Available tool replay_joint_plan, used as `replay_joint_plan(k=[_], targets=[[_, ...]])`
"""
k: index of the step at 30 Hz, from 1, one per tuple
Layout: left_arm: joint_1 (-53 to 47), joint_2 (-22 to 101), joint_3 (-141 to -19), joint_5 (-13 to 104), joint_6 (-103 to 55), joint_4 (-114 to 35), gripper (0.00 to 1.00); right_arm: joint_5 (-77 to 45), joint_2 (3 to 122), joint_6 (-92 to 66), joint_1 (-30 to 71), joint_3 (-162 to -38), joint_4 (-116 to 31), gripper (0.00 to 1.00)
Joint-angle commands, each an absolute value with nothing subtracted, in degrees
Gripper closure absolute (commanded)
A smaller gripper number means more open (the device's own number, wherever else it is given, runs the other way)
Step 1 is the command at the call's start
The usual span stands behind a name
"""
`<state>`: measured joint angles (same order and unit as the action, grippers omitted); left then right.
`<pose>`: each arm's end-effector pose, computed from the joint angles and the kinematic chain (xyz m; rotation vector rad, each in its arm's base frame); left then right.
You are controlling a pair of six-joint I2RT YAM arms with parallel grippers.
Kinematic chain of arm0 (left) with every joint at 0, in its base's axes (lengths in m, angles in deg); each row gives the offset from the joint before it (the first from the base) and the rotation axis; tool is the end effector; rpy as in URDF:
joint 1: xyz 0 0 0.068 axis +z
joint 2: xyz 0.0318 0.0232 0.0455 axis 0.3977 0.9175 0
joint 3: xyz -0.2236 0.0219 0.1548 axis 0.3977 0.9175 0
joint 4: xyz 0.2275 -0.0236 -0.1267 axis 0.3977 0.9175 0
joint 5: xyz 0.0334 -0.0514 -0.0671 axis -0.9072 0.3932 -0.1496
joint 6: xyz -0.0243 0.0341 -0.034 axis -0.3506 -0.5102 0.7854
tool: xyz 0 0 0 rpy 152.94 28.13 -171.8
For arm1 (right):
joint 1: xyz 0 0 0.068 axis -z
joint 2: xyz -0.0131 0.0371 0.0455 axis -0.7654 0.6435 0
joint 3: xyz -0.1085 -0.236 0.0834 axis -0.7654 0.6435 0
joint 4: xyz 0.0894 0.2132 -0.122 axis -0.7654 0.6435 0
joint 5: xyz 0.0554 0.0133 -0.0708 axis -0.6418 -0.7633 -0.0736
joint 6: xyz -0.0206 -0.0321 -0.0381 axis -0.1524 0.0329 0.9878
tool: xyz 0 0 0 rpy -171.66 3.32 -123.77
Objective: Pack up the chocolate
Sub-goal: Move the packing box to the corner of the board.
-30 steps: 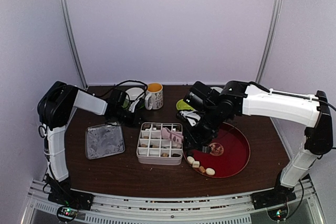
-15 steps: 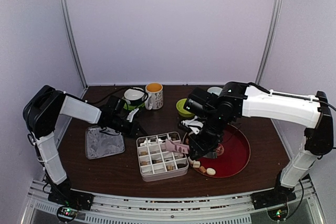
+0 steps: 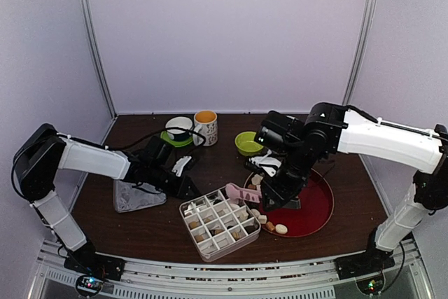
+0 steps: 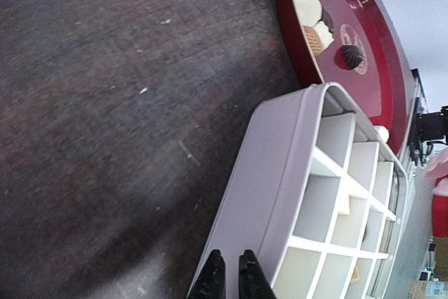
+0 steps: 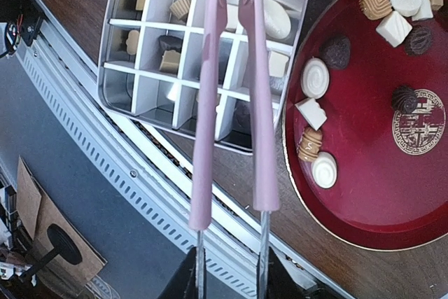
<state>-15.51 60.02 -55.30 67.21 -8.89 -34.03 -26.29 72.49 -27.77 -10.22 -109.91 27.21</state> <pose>0.2366 -0.2139 0.1491 0.5233 2.6117 -1.0871 0.1397 0.2662 0.3104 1.0731 -2.8643 -0.6271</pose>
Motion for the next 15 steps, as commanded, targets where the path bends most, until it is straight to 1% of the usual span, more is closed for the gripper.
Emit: replay_joint_plan(k=[1,4,8,10,11,13,15], targets=[[-16.32,56.27,-54.59,60.91,-9.65,-31.52,0.89,-23.45,69.04,-30.54,-10.66,-107.76,23.79,0.76],[-16.38,54.25,-55.63,57.88,-11.52,-28.78,0.85,-23.07,67.67,-31.75,-10.64,-106.31,22.19,0.76],[-16.38,50.22,-56.04,53.27,-13.39,-26.01,0.75,-21.62,66.43,-32.27,-10.64,-105.52,21.8,0.76],[-16.38,48.48,-55.91,51.64,-14.05,-25.66,0.72,-20.5,65.86,-32.38,-10.56,-105.32,21.79,0.76],[-16.38,47.63,-55.91,50.91,-14.27,-25.51,0.68,-19.74,65.61,-32.48,-10.53,-105.26,21.78,0.76],[-16.38,46.03,-55.77,49.63,-14.67,-25.85,0.56,-18.76,65.16,-32.68,-10.34,-105.18,21.58,0.76],[-16.38,44.51,-55.48,48.1,-14.59,-26.4,0.38,-17.98,64.55,-32.77,-10.11,-105.02,21.35,0.76]])
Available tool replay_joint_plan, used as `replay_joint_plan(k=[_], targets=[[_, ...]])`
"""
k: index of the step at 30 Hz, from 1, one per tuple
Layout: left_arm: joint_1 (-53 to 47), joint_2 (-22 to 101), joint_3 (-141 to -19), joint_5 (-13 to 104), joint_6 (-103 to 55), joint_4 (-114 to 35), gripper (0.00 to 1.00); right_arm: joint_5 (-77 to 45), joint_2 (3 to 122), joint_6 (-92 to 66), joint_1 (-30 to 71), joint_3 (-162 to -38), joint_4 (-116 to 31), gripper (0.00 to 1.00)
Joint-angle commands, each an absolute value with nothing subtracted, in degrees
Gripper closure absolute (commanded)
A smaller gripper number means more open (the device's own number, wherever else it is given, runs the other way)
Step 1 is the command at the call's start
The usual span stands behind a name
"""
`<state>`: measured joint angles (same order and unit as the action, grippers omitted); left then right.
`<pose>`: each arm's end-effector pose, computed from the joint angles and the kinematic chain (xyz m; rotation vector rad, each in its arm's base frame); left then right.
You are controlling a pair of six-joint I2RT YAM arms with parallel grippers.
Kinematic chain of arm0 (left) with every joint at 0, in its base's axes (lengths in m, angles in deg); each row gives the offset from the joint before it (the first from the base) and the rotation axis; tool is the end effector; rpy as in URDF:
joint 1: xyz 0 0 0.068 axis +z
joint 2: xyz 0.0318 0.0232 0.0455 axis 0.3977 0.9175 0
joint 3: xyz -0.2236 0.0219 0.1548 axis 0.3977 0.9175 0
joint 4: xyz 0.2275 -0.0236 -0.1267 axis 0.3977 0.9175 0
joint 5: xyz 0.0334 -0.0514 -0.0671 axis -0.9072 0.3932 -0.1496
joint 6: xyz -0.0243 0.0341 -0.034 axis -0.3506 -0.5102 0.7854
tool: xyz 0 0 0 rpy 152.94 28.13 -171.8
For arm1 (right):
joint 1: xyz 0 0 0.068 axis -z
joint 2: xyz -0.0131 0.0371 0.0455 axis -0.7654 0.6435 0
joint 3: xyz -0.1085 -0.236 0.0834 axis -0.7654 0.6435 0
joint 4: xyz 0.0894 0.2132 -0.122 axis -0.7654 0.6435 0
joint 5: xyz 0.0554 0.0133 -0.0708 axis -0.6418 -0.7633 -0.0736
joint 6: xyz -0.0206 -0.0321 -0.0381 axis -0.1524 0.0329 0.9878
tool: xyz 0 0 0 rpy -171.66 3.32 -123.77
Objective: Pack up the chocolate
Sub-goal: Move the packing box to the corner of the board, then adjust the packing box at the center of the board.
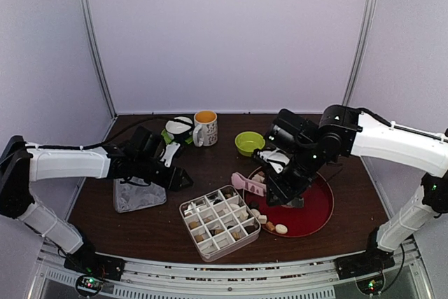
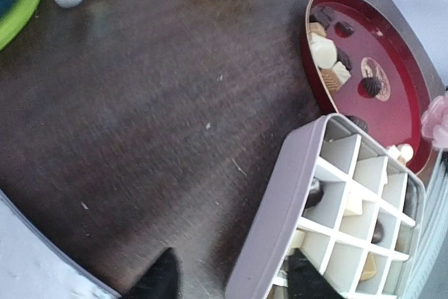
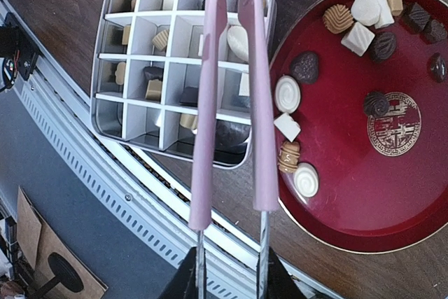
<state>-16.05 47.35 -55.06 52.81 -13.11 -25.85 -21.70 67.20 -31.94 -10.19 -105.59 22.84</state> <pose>0.2215 -0.1946 0.1991 0.5037 2.4819 -0.7952 0.1347 0.2516 0.3160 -0.9471 2.8352 0.6188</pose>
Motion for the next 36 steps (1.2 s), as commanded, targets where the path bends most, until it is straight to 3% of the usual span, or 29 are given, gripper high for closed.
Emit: replay_joint_plan(k=[1,2,3,5,8,12,23,36], targets=[[-16.32,43.92,-55.41,46.87,-14.34,-26.48,0.24,-17.56,64.22,-32.86,-10.06,-104.76,21.12,0.76],[-16.32,43.4,-55.38,45.92,-13.84,-26.73,0.08,-17.35,63.78,-33.04,-9.98,-104.44,20.75,0.76],[-16.25,43.35,-55.43,44.95,-12.77,-26.88,0.03,-17.25,63.3,-33.12,-9.81,-103.97,20.27,0.76],[-16.21,44.66,-56.54,41.85,-9.22,-24.15,0.02,-17.2,62.62,-33.36,-9.54,-103.13,19.36,0.75],[-15.95,47.67,-57.62,48.67,-10.71,-24.37,0.02,-17.43,62.5,-33.35,-9.17,-102.82,19.18,0.76],[-16.47,49.24,-56.97,54.95,-13.32,-26.89,0.16,-17.37,62.54,-33.31,-8.94,-102.89,19.61,0.76],[-17.44,54.39,-61.88,63.12,-21.24,-24.23,0.39,-17.71,61.85,-34.12,-8.78,-101.51,18.08,0.76],[-23.18,64.82,-73.76,52.8,-27.09,-12.3,0.45,-17.05,60.53,-34.81,-8.45,-101.1,17.82,0.77]])
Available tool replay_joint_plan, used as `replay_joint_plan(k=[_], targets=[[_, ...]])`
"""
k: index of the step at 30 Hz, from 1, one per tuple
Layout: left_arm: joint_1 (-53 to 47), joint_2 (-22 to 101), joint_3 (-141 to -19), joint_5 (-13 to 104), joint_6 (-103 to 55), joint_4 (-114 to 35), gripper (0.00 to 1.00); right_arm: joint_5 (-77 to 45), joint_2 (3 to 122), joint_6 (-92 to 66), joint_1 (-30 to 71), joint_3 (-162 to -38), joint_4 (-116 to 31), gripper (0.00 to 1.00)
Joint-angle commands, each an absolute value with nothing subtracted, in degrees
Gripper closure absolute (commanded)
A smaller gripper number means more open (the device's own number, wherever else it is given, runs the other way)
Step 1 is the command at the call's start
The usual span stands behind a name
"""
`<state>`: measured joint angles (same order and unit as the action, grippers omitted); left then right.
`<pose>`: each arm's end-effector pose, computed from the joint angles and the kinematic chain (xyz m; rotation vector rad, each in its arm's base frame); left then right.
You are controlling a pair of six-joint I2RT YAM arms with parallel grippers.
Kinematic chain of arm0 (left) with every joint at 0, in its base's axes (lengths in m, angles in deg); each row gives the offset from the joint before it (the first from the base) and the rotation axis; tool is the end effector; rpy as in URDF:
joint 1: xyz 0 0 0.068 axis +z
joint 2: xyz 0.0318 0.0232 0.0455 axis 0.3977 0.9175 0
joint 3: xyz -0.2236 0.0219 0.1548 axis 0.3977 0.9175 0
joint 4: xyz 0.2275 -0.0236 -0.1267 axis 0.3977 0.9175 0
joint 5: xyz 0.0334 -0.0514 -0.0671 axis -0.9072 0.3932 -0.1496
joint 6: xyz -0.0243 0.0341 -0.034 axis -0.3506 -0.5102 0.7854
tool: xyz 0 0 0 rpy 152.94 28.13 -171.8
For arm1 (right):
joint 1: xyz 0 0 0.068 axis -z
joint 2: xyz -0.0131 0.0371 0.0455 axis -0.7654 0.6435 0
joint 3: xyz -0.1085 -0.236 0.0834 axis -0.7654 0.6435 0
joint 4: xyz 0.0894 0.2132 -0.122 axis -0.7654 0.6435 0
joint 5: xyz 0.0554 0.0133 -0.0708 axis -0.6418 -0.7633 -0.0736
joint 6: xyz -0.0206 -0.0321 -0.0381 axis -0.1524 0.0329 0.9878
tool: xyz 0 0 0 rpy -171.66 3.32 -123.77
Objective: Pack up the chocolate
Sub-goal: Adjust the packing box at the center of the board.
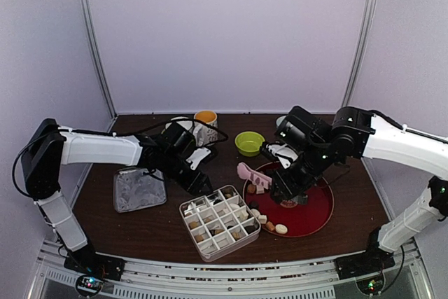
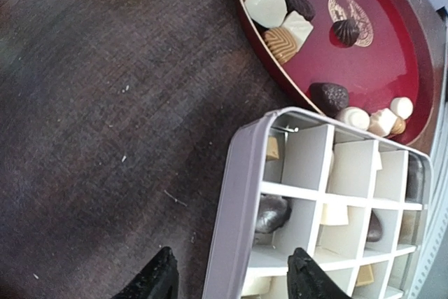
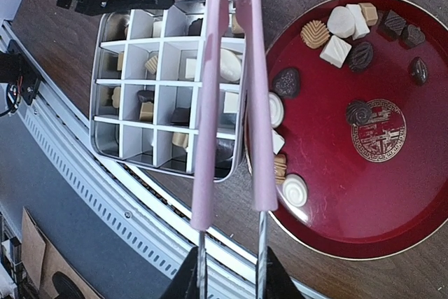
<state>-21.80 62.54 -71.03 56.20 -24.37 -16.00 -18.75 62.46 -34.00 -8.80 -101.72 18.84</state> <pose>0.2397 -0.2579 0.1913 0.9099 2.5263 -0.7680 0.1352 0.2356 0.3204 -0.8317 2.7675 0.6314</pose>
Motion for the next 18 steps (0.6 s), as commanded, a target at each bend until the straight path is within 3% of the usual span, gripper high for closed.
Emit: replay_joint_plan(k=[1,8,14,18], targets=[[-23.56,65.38,-74.16,52.61,-27.08,-12.27,0.45,-16.92,60.35,-34.81,-8.44,-101.02,17.84,0.77],[-24.29,69.73,-77.77,49.07,-25.19,-9.74,0.61,-17.32,59.68,-35.13,-8.28,-99.87,17.66,0.77],[-24.29,70.38,-79.13,48.05,-22.41,-9.54,0.65,-17.23,59.16,-35.01,-8.28,-99.15,17.49,0.77],[-24.29,71.82,-80.46,47.88,-20.68,-9.01,0.72,-17.32,59.01,-34.87,-8.22,-99.11,17.31,0.77]])
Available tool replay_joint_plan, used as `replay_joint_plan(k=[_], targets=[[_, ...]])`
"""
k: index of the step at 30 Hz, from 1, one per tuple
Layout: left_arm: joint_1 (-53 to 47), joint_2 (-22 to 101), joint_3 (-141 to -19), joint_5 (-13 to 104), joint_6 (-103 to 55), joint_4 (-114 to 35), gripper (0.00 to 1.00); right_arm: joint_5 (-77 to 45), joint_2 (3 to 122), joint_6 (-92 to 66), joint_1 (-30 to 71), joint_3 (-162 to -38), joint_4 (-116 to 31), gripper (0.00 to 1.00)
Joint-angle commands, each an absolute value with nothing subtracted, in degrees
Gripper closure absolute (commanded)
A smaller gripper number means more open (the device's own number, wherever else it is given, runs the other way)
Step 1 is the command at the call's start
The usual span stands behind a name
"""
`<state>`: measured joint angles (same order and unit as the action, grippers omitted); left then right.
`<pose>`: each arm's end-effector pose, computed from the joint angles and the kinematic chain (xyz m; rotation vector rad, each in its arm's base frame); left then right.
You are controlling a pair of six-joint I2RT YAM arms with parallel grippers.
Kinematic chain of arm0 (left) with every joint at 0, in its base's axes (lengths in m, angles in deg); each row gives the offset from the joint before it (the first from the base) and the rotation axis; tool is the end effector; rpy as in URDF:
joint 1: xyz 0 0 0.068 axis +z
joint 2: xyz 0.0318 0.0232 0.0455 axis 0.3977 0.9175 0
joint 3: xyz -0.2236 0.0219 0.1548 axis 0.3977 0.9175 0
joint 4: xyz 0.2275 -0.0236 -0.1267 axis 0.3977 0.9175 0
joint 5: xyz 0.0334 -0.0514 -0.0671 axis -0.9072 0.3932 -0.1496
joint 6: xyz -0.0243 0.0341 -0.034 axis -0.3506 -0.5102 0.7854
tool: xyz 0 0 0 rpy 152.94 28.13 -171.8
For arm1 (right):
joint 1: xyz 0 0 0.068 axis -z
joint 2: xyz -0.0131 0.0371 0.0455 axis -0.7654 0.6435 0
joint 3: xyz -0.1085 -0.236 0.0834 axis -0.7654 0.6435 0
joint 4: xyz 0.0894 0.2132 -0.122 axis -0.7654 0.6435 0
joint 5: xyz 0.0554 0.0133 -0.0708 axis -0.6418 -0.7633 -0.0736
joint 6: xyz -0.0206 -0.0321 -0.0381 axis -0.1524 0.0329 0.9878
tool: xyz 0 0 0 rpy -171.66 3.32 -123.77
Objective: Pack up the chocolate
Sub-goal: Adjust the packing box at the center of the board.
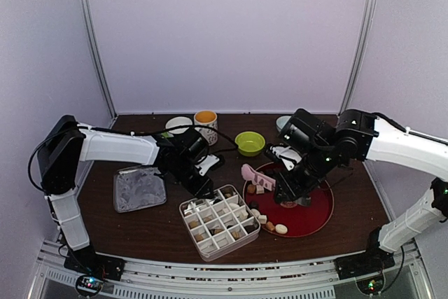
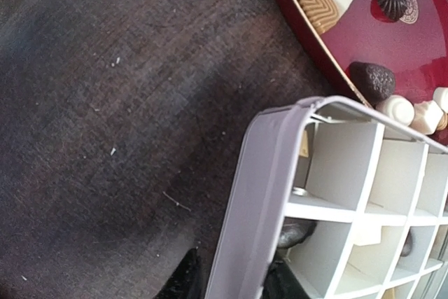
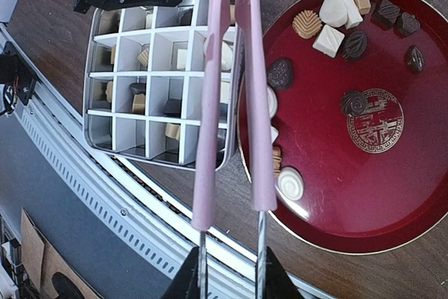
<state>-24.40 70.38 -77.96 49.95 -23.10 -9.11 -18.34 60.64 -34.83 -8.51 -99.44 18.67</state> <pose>0.2449 -0.2818 0.1718 0.9186 2.6572 -0.5840 0.1322 0.2277 0.3166 -0.8026 2.7793 0.6206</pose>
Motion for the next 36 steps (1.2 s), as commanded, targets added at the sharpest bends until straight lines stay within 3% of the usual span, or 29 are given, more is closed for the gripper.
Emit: replay_joint_plan(k=[1,7,13,22,29,36], targets=[[-24.24,72.19,-80.54,47.38,-20.12,-8.86,0.76,-17.32,59.01,-34.83,-8.2,-99.07,17.35,0.77],[-24.21,71.99,-79.37,40.96,-17.12,-6.78,0.92,-19.46,59.1,-34.03,-8.23,-98.68,17.42,0.77],[-24.13,67.37,-76.2,37.41,-9.53,-5.29,1.0,-18.84,59.82,-32.43,-8.21,-99.67,20.5,0.77],[-23.6,60.76,-71.16,34.53,6.67,-3.57,1.0,-18.8,59.49,-31.94,-7.53,-97.24,21.18,0.76],[-23.24,55.76,-65.88,36.61,19.13,-11.0,1.0,-17.47,59.82,-32.47,-5.98,-95.01,23.98,0.75],[-23.28,55.95,-64.3,36.35,20.63,-16.77,1.0,-20.44,55.84,-32.58,-3.74,-88.17,24.27,0.72]])
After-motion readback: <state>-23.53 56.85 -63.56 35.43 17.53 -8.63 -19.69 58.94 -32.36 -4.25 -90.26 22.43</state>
